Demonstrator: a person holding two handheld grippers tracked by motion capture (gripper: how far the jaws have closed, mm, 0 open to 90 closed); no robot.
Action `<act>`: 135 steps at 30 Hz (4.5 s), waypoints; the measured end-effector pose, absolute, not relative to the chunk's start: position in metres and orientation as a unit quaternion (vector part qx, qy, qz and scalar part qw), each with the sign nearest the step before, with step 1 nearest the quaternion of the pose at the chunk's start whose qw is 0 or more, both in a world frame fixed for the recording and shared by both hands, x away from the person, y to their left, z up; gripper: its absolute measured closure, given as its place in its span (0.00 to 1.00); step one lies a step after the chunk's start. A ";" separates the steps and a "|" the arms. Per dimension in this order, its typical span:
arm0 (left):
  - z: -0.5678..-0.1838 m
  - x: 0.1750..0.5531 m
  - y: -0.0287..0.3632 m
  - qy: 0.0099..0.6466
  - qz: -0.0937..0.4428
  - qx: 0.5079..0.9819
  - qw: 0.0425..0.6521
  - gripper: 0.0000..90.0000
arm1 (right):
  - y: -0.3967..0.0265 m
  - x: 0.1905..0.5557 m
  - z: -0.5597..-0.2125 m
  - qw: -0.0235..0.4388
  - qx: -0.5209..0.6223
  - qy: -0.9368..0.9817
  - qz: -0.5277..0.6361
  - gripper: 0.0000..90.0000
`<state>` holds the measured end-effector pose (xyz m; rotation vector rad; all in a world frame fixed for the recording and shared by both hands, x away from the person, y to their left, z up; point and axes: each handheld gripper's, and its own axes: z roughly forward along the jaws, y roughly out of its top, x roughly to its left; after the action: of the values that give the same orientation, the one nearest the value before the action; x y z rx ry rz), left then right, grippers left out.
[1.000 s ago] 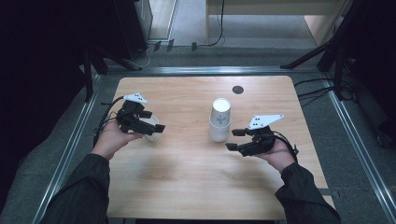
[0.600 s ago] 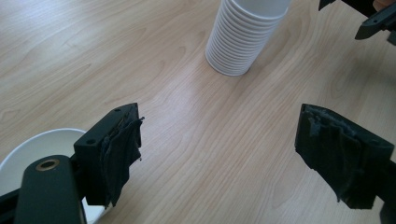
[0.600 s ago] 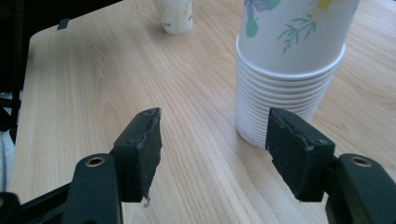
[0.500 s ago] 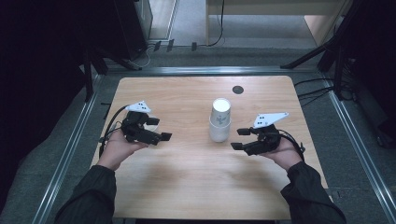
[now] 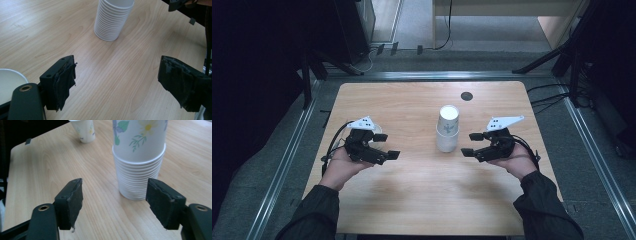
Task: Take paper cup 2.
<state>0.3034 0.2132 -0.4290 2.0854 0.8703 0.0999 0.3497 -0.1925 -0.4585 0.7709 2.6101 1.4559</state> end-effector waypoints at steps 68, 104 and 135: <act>-0.456 0.279 0.195 0.290 -0.003 0.859 0.421 0.17 | -0.108 0.442 -0.385 0.002 0.111 0.941 0.321 0.32; -0.458 0.280 0.195 0.292 -0.004 0.860 0.418 0.17 | -0.088 0.442 -0.362 0.014 0.101 0.962 0.253 0.38; -0.459 0.283 0.199 0.299 -0.006 0.855 0.424 0.17 | -0.088 0.434 -0.318 0.027 0.091 0.960 0.264 0.39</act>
<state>0.2826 0.1995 -0.4594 2.1399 0.7478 -0.0161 0.4338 -0.0878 -0.3179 0.2824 2.9652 0.8140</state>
